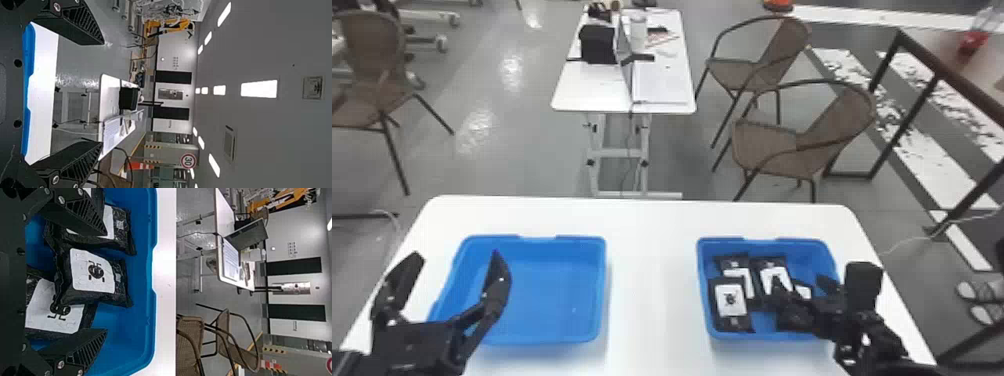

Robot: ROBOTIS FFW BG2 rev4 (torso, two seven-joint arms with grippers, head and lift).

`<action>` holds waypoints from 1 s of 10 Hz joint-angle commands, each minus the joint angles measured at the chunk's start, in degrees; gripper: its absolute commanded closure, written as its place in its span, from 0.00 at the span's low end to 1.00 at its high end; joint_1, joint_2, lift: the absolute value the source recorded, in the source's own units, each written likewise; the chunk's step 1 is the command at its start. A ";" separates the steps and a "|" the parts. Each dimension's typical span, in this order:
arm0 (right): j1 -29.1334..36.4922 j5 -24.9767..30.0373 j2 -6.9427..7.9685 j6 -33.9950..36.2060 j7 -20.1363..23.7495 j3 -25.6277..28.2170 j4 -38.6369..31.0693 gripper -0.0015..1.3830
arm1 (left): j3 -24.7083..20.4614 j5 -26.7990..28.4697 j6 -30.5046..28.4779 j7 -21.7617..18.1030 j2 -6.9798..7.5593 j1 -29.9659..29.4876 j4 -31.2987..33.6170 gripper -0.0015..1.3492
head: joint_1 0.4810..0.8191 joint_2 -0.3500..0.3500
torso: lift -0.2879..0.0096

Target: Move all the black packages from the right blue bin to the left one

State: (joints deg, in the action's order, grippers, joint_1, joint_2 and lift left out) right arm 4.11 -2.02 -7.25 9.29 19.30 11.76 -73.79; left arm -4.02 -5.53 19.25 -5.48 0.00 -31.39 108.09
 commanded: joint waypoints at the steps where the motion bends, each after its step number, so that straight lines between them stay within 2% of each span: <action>1: -2.88 2.46 0.04 0.12 0.13 -0.69 4.27 0.11 | 0.07 0.00 0.09 -0.06 -0.15 0.19 -0.34 0.09 | 0.63 0.36 | 0.97; 3: -6.13 4.74 0.04 0.12 0.30 -1.04 9.11 0.11 | -0.02 0.00 0.35 -0.15 -0.15 0.28 -0.60 0.09 | 0.63 0.37 | 0.97; 5: -10.17 7.29 0.04 0.21 2.67 -1.39 14.29 0.11 | -0.11 -0.09 0.70 -0.24 -0.15 0.28 -0.78 0.09 | 0.63 0.38 | 0.97; 7: -11.23 8.78 0.04 1.52 2.94 -2.98 15.70 0.12 | -0.11 -0.27 0.97 -0.41 -0.15 0.63 -1.04 0.09 | 0.63 0.40 | 0.97; 8: -11.49 8.78 0.04 3.28 3.11 -2.98 16.31 0.19 | -0.28 -0.35 1.06 -0.41 -0.15 0.54 -1.13 0.09 | 0.63 0.41 | 0.97; 9: -12.11 8.35 -0.48 3.90 4.61 -2.98 17.63 0.55 | -0.46 -0.44 1.23 -0.41 -0.15 0.37 -1.31 0.09 | 0.63 0.41 | 0.97; 10: -12.02 8.43 -0.48 5.13 4.43 -3.24 16.84 0.81 | -0.72 -0.44 1.41 -0.41 -0.15 0.37 -1.48 0.09 | 0.63 0.42 | 0.97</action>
State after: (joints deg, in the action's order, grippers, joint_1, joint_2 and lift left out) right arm -7.87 6.40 -7.70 13.72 23.67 8.59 -56.68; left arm -4.59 -5.97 20.52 -5.90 0.00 -30.98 106.71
